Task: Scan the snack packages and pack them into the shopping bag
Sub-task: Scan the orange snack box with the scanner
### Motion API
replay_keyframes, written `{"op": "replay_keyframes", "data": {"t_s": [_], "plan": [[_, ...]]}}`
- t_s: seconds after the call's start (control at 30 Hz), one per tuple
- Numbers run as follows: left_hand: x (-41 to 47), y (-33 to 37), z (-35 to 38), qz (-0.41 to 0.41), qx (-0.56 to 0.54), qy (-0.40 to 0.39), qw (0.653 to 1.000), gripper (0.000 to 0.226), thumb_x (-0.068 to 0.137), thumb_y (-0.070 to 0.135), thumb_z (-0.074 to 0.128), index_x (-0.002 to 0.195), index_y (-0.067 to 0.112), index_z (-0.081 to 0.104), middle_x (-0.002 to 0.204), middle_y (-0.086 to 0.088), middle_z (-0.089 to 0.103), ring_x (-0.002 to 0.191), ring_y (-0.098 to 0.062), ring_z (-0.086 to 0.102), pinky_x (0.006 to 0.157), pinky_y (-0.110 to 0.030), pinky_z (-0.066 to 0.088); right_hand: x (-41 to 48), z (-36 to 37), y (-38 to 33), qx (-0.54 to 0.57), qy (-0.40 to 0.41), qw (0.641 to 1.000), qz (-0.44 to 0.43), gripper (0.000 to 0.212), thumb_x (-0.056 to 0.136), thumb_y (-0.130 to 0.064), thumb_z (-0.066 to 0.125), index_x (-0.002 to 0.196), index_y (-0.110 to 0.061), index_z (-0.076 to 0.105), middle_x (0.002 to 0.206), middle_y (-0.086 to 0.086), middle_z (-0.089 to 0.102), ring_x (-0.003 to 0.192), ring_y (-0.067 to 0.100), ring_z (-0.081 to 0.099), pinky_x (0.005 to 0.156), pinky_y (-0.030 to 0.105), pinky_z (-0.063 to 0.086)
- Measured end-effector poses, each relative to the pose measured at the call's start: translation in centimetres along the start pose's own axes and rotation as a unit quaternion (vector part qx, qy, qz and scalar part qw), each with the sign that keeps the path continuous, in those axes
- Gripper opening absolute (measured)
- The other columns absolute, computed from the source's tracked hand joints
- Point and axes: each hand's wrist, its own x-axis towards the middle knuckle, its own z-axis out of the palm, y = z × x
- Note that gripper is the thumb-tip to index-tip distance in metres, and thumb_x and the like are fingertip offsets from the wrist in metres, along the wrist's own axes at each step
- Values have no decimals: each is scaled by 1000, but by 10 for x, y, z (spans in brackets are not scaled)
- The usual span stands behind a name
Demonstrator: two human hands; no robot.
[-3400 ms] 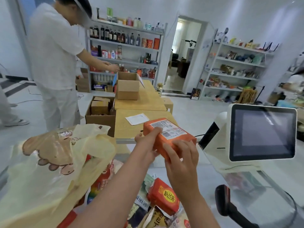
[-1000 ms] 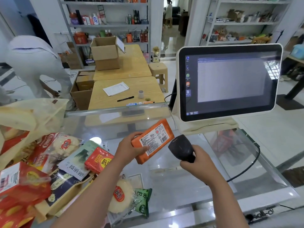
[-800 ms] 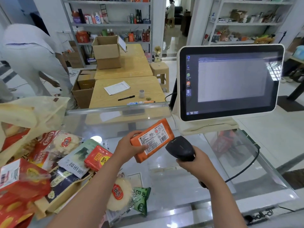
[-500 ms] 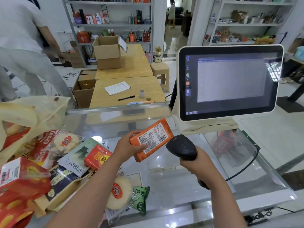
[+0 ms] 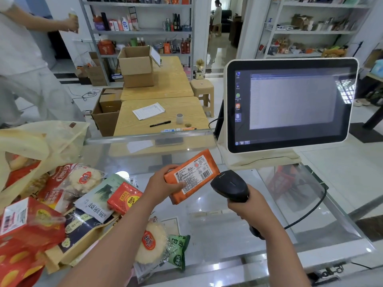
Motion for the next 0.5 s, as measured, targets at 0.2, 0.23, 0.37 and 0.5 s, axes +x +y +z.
{"op": "replay_keyframes", "data": {"t_s": [0.2, 0.23, 0.37, 0.5], "plan": [[-3, 2, 1, -1, 5, 5, 1000, 52, 76, 20, 81, 113, 39, 51, 100, 16, 62, 85, -5, 65, 58, -14, 51, 6, 28, 12, -109, -15, 994, -18, 39, 69, -9, 74, 100, -13, 52, 104, 0, 43, 82, 9, 53, 68, 21, 48], [-3, 2, 1, -3, 4, 8, 1000, 52, 75, 21, 81, 113, 39, 51, 101, 15, 63, 86, -6, 65, 59, -15, 52, 7, 34, 15, -125, -22, 992, -13, 41, 69, -10, 74, 102, -15, 49, 106, -1, 39, 82, 9, 52, 71, 20, 47], [-5, 4, 3, -5, -13, 14, 1000, 50, 76, 19, 80, 113, 39, 52, 104, 12, 62, 91, -10, 64, 65, -18, 53, 7, 54, 22, -164, -31, 986, -2, 45, 74, -13, 73, 108, -18, 44, 112, -1, 32, 82, 9, 53, 75, 19, 45], [-6, 10, 1, -10, -23, 31, 999, 49, 76, 22, 81, 115, 37, 55, 104, 11, 64, 91, -9, 64, 65, -18, 52, 8, 64, 20, -253, 25, 967, 10, 78, 72, -31, 76, 136, -17, 32, 131, 5, 31, 123, 23, 38, 104, 32, 39]]}}
